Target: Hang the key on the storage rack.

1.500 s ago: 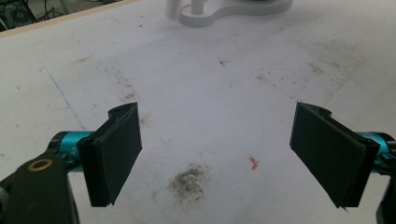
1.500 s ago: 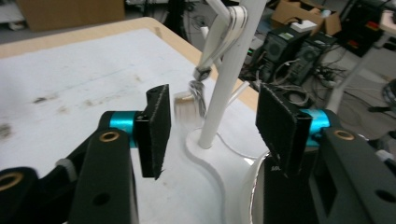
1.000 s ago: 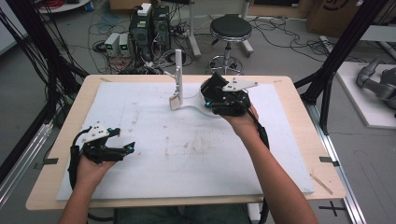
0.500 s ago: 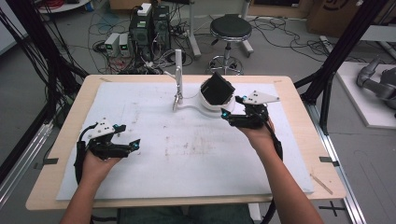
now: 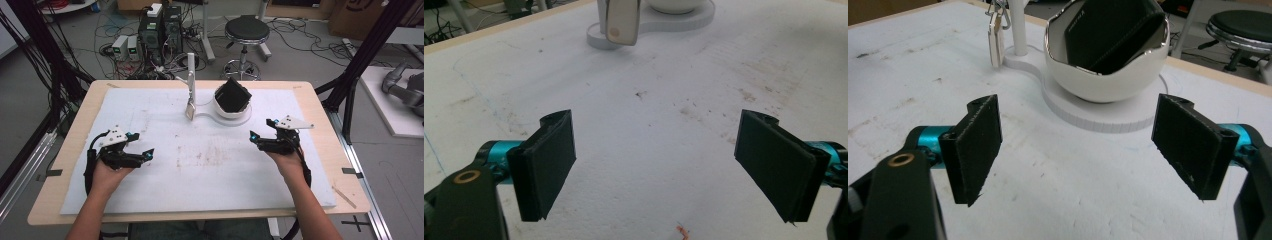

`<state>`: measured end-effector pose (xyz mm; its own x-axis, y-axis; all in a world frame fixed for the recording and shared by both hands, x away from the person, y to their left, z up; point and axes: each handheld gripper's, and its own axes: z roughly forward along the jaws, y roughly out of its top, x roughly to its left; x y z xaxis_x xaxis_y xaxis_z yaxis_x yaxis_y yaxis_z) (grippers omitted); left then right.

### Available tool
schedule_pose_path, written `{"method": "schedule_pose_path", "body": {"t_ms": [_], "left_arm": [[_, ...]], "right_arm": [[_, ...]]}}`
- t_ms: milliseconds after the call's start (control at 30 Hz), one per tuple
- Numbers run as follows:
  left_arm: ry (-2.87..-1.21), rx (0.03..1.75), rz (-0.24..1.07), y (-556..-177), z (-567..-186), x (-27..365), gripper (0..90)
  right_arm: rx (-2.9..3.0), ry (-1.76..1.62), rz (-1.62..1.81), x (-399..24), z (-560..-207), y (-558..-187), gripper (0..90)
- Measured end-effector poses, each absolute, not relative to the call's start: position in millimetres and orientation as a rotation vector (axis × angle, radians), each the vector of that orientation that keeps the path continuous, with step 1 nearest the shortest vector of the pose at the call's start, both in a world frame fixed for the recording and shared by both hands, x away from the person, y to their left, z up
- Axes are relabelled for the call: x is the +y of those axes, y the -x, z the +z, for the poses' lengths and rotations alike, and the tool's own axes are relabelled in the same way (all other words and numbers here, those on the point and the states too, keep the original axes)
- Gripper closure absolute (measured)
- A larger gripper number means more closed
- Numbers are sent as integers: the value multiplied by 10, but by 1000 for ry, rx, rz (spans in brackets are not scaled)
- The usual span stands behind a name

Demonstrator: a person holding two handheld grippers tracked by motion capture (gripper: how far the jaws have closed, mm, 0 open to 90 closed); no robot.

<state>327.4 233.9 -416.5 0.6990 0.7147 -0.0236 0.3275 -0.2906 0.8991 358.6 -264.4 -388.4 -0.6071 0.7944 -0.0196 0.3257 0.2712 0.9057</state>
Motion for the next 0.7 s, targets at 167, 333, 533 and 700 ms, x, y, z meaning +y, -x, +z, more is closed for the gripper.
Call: {"method": "schedule_pose_path", "body": {"t_ms": [167,333,533,700], "left_arm": [[-1891,805,471,-3283,-4169,2321,166],[-1891,799,473,-3287,-4165,2312,166],[-1892,798,475,-3286,-4167,2309,166],[-1900,792,474,-3288,-4171,2297,166]], "right_arm": [[2069,-1041,1288,-2728,-3978,-3562,204],[2062,-1067,1278,-2798,-4026,-3552,204],[2059,-1073,1281,-2815,-4050,-3531,204],[2068,-1072,1273,-2809,-4059,-3536,204]]}}
